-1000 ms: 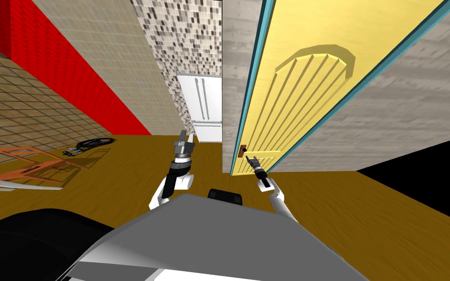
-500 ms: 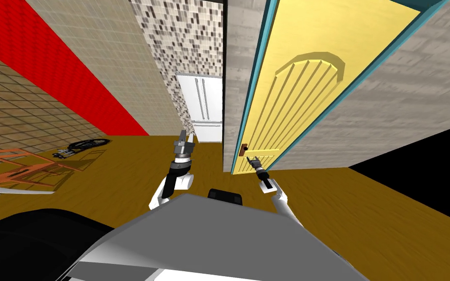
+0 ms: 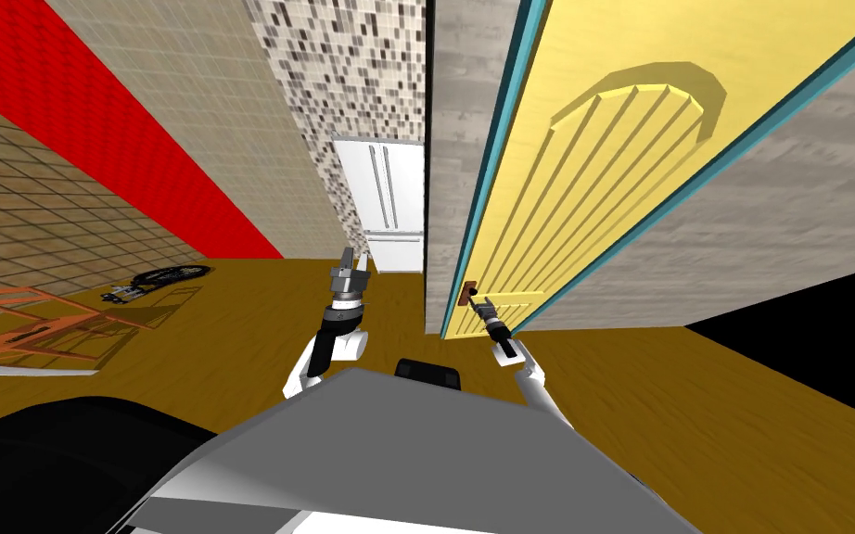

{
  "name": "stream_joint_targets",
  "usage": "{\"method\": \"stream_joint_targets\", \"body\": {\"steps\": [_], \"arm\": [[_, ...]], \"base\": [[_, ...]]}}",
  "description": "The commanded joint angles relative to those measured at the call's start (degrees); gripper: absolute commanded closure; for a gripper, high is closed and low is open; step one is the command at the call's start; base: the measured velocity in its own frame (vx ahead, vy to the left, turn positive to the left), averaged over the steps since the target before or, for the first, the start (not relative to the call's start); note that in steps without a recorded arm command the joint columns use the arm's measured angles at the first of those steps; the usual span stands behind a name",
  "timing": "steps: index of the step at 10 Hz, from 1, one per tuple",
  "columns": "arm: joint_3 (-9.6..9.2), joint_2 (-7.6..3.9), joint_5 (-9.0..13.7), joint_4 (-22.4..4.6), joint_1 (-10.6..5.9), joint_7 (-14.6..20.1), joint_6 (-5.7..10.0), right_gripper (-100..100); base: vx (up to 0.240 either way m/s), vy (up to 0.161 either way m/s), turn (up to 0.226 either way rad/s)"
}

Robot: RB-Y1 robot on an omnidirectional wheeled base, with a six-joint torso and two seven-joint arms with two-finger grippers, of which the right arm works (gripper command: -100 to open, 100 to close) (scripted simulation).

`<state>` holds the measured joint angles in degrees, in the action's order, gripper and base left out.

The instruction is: Push the door open

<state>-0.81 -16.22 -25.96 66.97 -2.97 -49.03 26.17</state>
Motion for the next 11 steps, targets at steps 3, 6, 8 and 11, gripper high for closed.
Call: {"method": "stream_joint_targets", "body": {"steps": [3,6,8,11], "arm": [[0.51,0.51,-0.02,-0.5,-0.38,-0.59,-0.09,-100],[0.44,0.44,-0.02,-0.45,-0.35,-0.5,-0.07,100],[0.44,0.44,-0.02,-0.45,-0.35,-0.5,-0.07,100],[0.54,0.32,1.42,-0.61,-0.15,1.07,-0.11,100]], "base": [[0.193,0.039,0.026],[0.013,0.002,0.003],[-0.018,-0.006,0.003],[-0.011,-0.02,0.054]]}}
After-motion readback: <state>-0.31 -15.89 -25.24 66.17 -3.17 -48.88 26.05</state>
